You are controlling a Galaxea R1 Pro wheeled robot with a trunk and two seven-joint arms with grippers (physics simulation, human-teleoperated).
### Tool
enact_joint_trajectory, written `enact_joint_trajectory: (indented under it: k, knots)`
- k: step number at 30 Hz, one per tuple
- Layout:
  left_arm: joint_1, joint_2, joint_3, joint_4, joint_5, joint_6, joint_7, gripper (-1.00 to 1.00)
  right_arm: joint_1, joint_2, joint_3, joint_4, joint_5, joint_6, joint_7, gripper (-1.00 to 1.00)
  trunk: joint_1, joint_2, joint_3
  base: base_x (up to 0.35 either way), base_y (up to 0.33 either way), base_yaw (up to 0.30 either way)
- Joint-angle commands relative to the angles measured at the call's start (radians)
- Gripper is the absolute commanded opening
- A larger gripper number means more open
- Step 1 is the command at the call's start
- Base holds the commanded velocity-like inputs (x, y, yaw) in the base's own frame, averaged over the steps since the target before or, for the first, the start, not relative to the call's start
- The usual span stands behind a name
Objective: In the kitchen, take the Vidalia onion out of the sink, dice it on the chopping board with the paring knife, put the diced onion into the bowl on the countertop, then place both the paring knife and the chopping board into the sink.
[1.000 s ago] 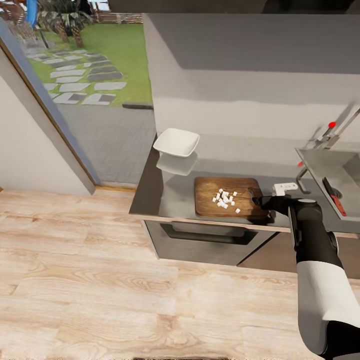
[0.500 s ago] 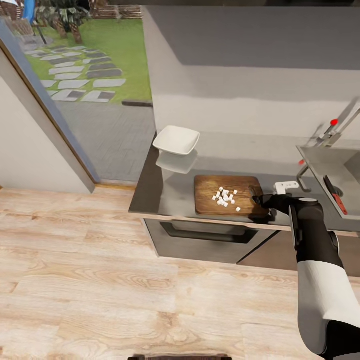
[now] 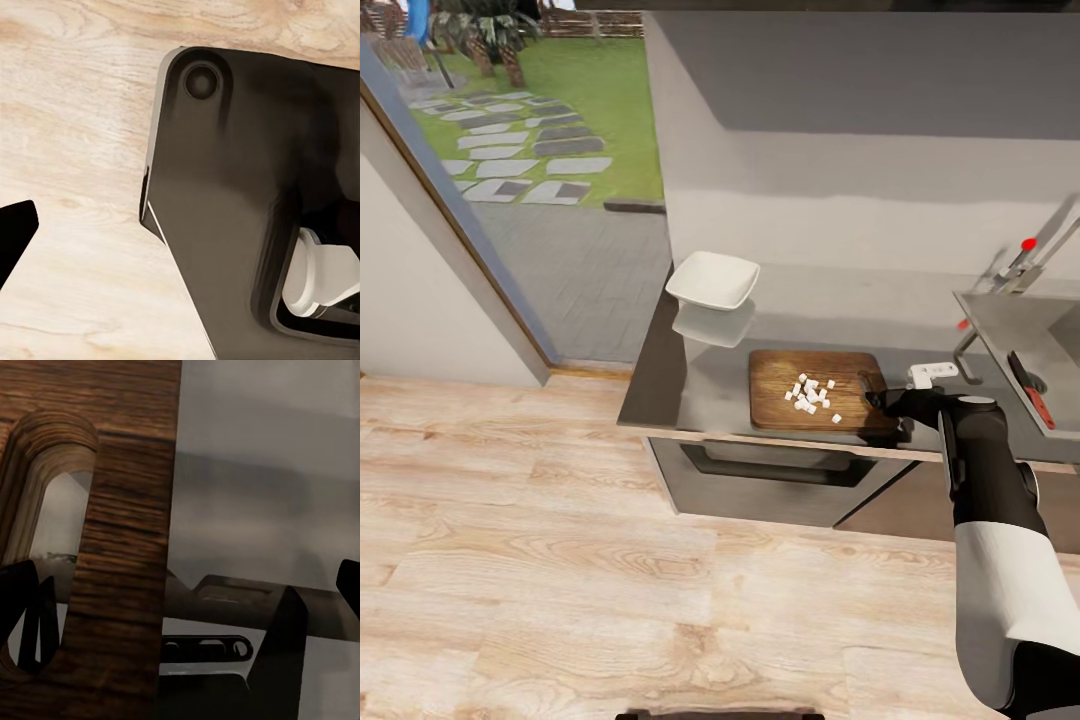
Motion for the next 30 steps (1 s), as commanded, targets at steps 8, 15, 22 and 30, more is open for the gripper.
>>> enact_joint_trajectory:
  k: [8,15,22,30]
  knots:
    - [0.0,0.001,-0.002,-0.001,0.01,-0.001,-0.005,1.0,0.0,0.0,-0.001,0.03,0.008,0.004,0.012,1.0,0.001,-0.001,-0.001,0.0,0.0,0.0]
    - [0.0,0.001,-0.002,-0.001,0.011,-0.001,-0.005,1.0,-0.001,0.0,-0.001,0.03,0.009,0.004,0.012,-1.0,0.001,-0.001,-0.001,0.0,0.0,0.0]
    - [0.0,0.001,-0.002,-0.001,0.01,-0.001,-0.005,1.0,0.0,0.0,-0.001,0.03,0.009,0.004,0.012,-1.0,0.001,-0.001,-0.001,0.0,0.0,0.0]
    - [0.0,0.001,-0.002,0.002,0.01,-0.001,-0.005,1.0,0.0,0.0,-0.001,0.03,0.011,0.005,0.011,-1.0,0.001,-0.001,-0.001,0.0,0.0,0.0]
